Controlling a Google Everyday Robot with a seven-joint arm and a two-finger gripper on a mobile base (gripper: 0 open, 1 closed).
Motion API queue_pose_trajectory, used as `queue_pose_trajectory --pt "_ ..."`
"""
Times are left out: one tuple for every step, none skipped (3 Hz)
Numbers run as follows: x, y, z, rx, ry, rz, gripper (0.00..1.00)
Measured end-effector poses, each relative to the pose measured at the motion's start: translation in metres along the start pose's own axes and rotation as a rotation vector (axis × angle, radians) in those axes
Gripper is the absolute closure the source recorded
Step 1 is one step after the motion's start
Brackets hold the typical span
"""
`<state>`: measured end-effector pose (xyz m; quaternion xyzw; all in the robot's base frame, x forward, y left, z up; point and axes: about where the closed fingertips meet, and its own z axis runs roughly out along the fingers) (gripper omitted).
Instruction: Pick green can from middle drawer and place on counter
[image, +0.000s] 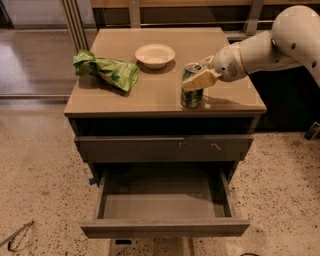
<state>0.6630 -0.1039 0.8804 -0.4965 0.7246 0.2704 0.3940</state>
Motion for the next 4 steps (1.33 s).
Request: queue_pose_trajectory --pt "0.0000 0.0000 0.0000 0.000 0.000 0.000 0.27" --pt "0.0000 0.0000 0.0001 0.000 0.000 0.000 0.03" --pt "0.0000 0.0000 0.0001 0.000 0.000 0.000 0.00" --pt "0.0000 0.0000 0.0001 0.000 0.000 0.000 0.00"
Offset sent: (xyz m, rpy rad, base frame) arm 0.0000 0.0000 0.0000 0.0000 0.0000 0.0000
